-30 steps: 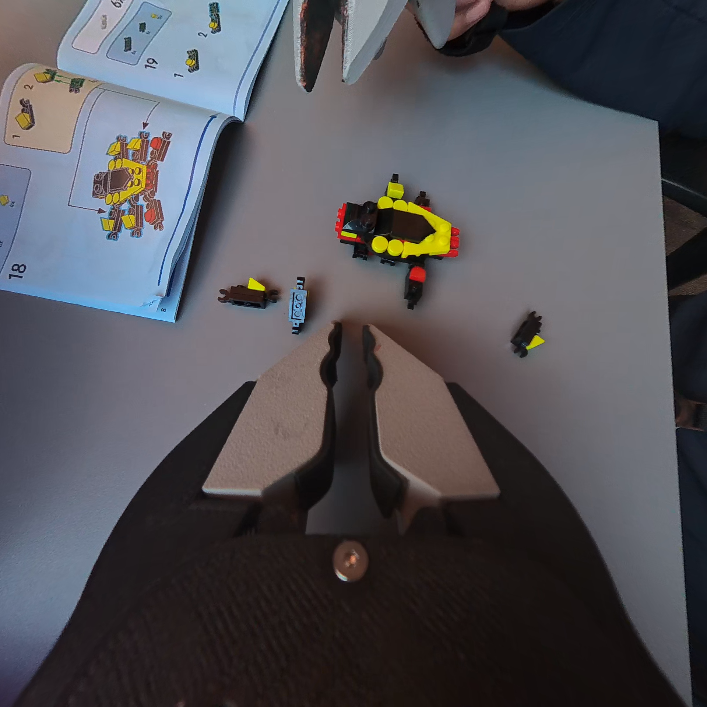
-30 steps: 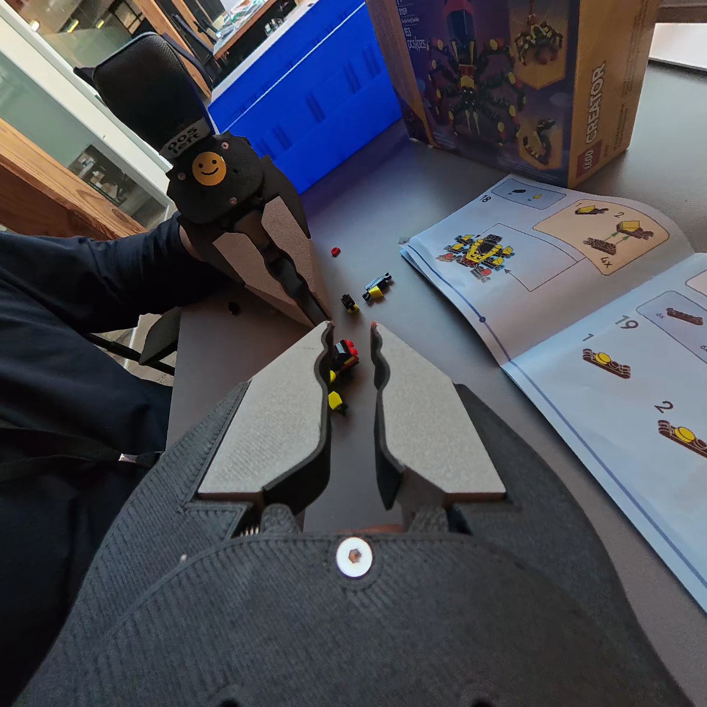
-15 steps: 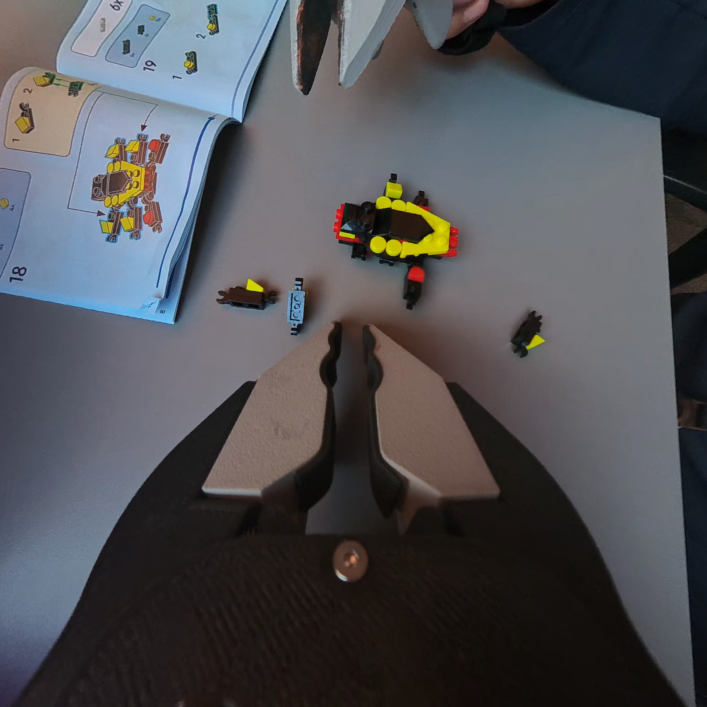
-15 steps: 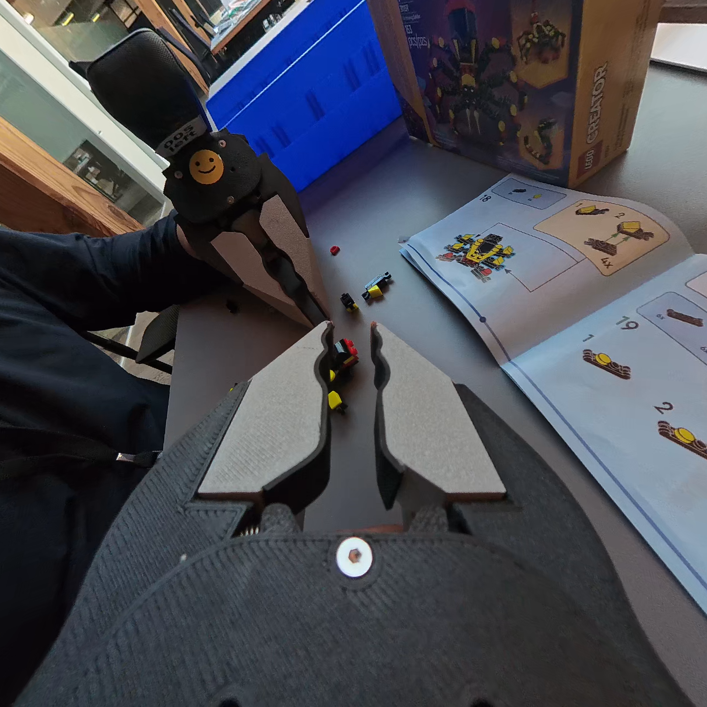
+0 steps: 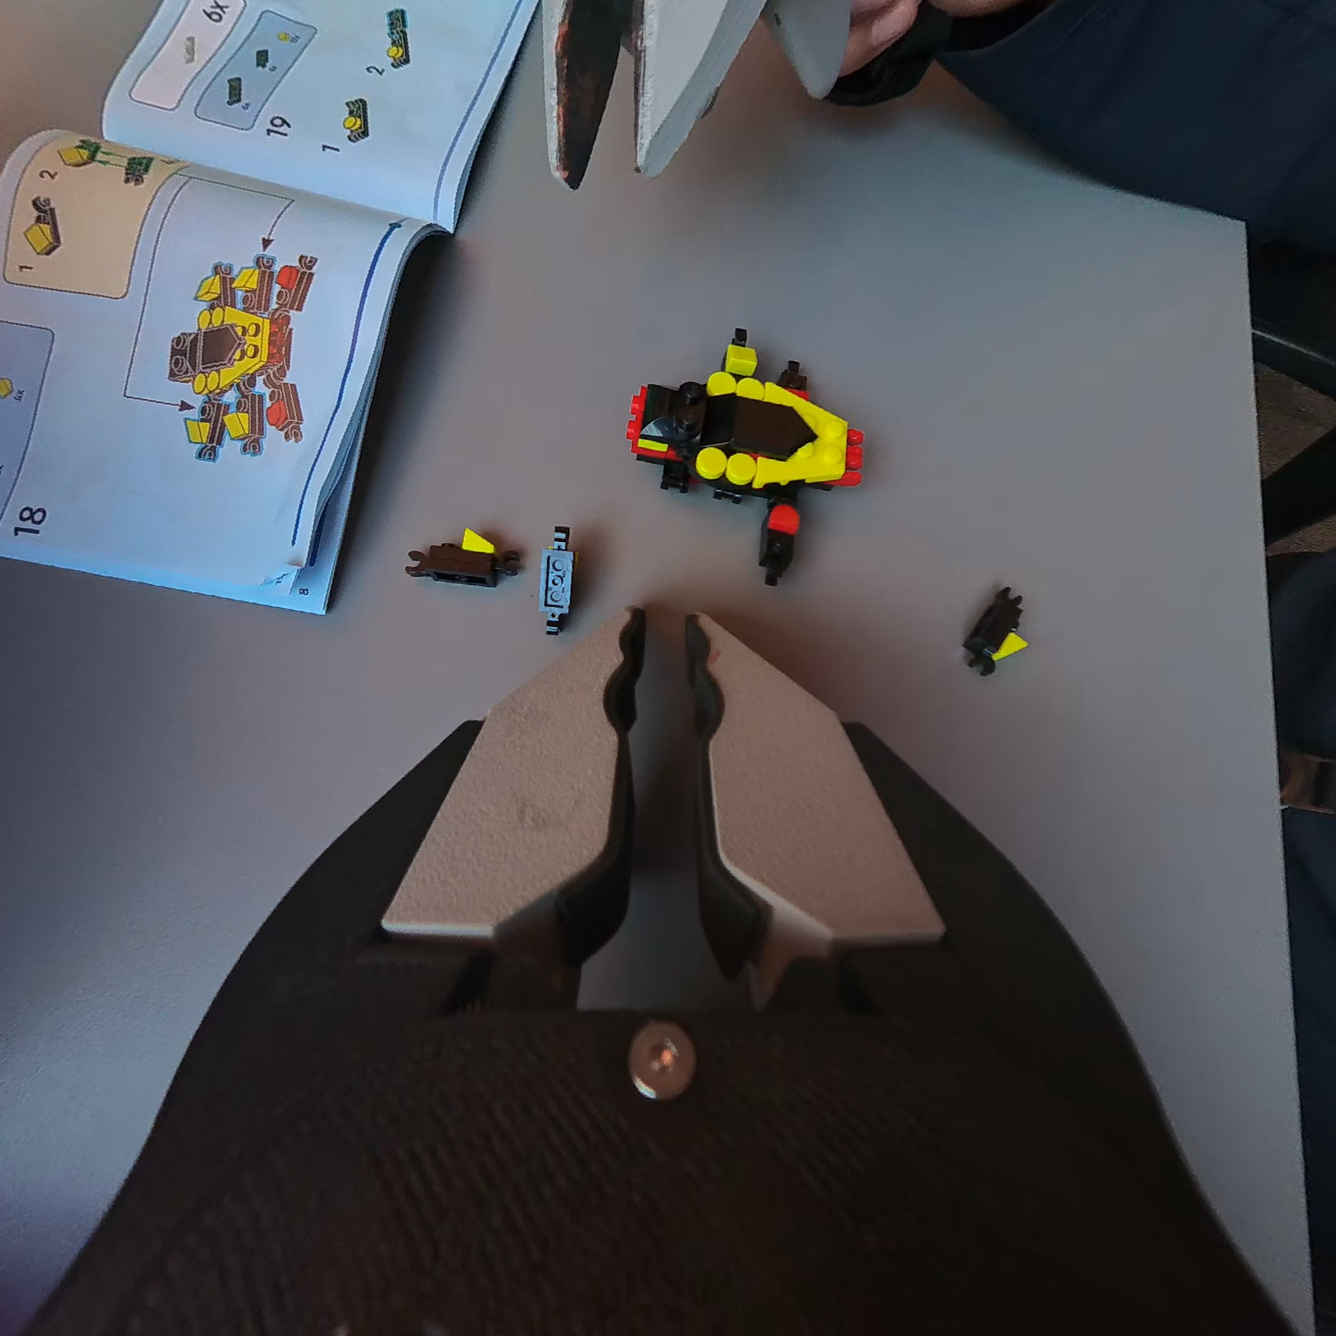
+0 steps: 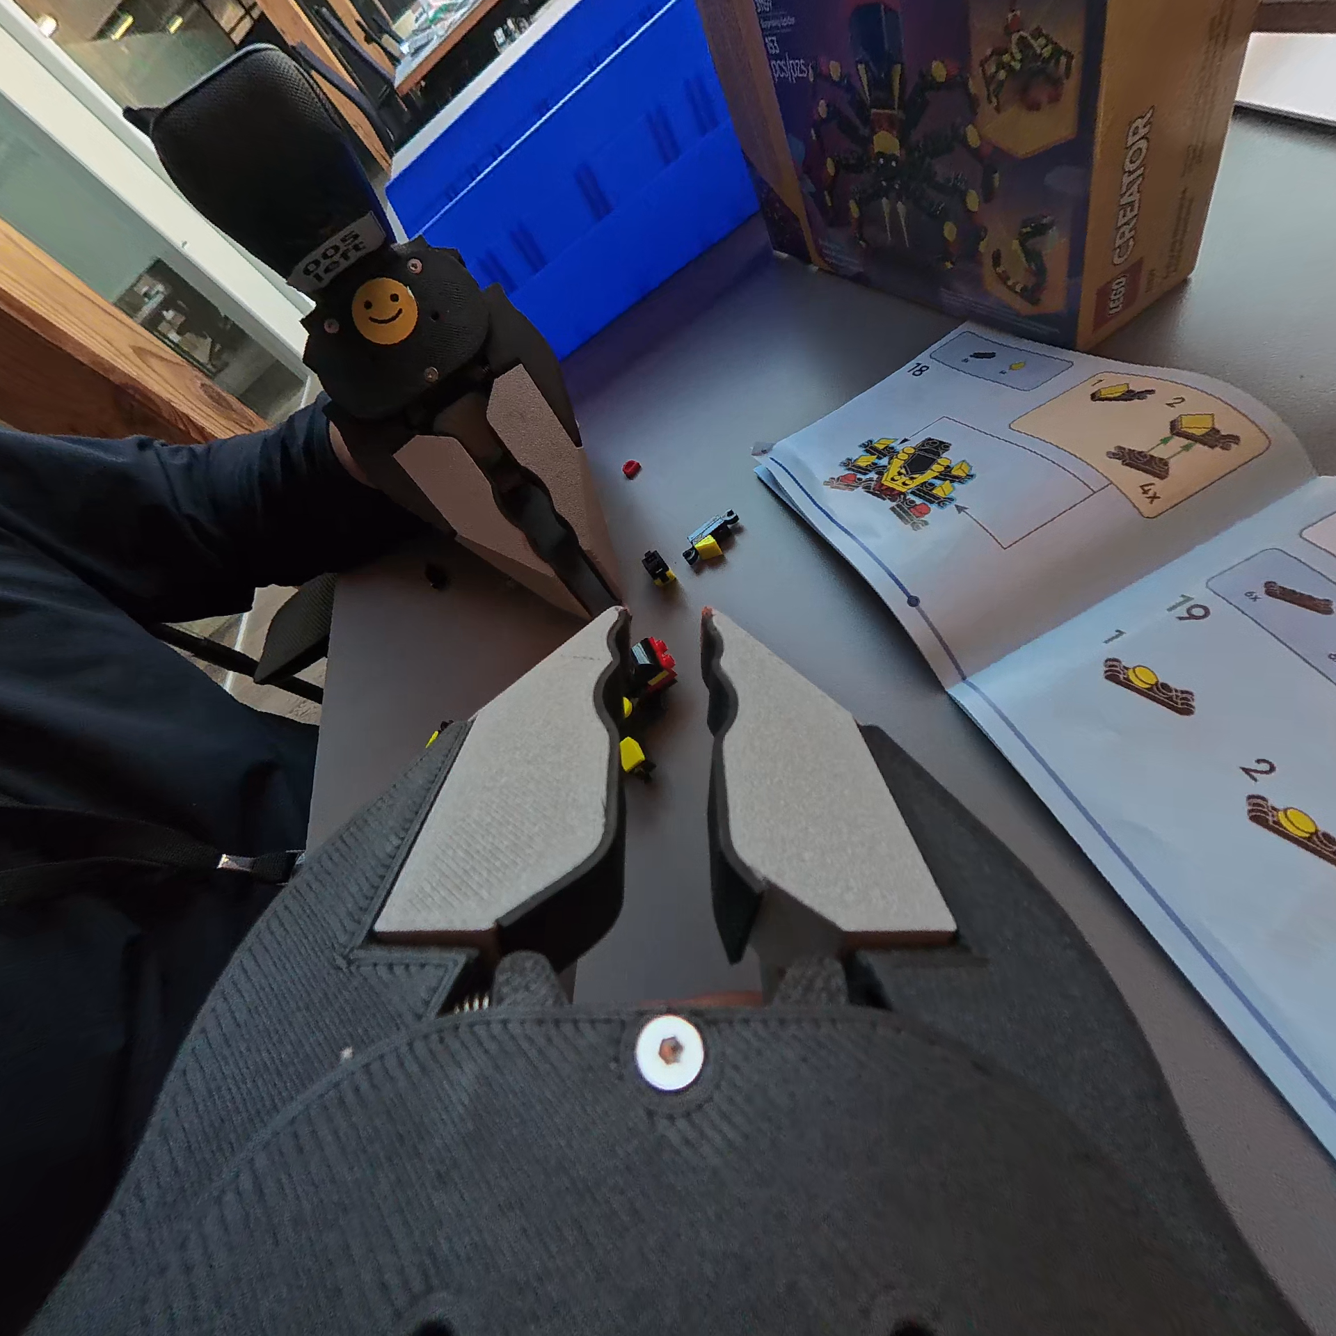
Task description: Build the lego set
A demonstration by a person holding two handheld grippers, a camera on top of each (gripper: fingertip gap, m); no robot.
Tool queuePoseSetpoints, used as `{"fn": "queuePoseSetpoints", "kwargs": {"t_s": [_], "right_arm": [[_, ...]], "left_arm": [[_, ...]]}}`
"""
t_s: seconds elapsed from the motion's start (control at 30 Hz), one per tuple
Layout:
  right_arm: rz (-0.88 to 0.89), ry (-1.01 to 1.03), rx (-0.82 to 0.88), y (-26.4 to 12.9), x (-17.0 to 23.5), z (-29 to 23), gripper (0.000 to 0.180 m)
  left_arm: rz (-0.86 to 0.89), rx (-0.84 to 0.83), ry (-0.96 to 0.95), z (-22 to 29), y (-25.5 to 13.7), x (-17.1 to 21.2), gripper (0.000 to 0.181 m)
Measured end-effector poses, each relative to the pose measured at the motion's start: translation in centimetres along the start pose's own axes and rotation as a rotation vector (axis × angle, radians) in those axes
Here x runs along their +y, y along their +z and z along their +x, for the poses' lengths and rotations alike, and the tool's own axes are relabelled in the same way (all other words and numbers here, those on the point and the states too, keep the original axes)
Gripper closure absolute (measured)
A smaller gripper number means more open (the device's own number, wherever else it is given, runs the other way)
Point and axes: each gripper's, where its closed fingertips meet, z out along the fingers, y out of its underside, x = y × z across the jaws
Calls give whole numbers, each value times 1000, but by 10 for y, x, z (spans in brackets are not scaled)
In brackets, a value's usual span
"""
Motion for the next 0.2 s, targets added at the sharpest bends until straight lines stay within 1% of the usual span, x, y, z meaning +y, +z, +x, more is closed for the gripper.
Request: {"fn": "queuePoseSetpoints", "kwargs": {"t_s": [0.2], "right_arm": [[-9,-14,29,0,1,4,163]], "left_arm": [[-1,0,2,0,0,0,173]]}}
